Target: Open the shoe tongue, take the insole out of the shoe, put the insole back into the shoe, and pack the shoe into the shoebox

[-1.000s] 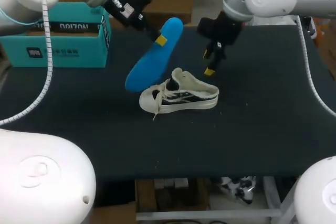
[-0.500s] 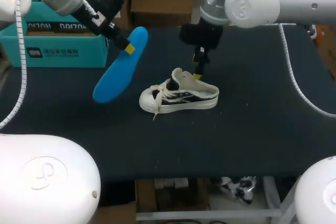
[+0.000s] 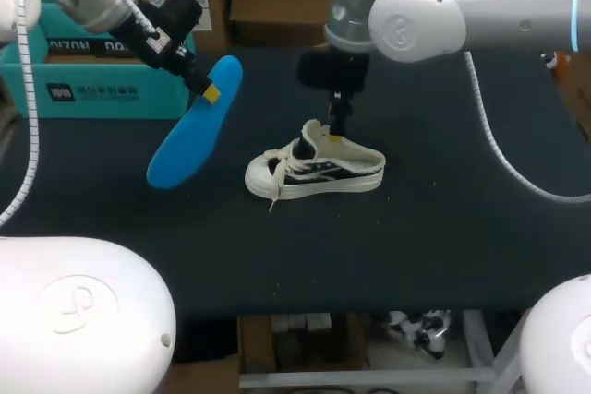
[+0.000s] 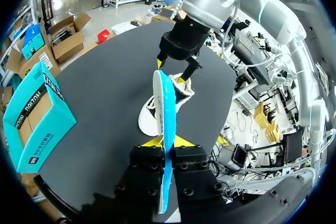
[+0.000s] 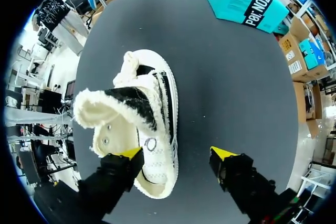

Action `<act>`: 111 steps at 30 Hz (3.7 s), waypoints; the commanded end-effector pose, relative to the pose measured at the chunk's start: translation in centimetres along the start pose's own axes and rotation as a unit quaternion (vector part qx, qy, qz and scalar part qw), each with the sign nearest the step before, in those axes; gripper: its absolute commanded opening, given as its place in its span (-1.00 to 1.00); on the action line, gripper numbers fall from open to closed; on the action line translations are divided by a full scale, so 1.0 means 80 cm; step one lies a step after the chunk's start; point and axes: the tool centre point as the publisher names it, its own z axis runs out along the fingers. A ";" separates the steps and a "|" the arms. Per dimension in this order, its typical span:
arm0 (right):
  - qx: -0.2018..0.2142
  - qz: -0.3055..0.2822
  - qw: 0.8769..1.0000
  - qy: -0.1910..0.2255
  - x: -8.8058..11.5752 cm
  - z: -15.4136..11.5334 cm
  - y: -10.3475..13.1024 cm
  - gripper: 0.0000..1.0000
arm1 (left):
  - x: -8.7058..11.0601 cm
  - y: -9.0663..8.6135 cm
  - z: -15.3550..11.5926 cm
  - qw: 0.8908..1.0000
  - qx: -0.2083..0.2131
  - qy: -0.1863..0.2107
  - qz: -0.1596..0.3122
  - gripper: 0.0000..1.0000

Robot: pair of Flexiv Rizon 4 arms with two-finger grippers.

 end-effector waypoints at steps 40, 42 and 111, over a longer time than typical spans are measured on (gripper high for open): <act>-0.145 0.296 0.944 0.000 0.054 -0.037 -0.052 -1.00 | 0.085 -0.131 -0.019 0.962 0.133 0.228 0.069 -1.00; -0.156 0.316 0.936 -0.003 0.057 -0.040 -0.055 -1.00 | 0.089 -0.140 -0.020 0.959 0.139 0.238 0.070 -1.00; -0.057 0.413 0.908 0.023 0.043 -0.031 -0.083 1.00 | 0.110 -0.172 -0.036 0.930 0.150 0.306 0.140 -1.00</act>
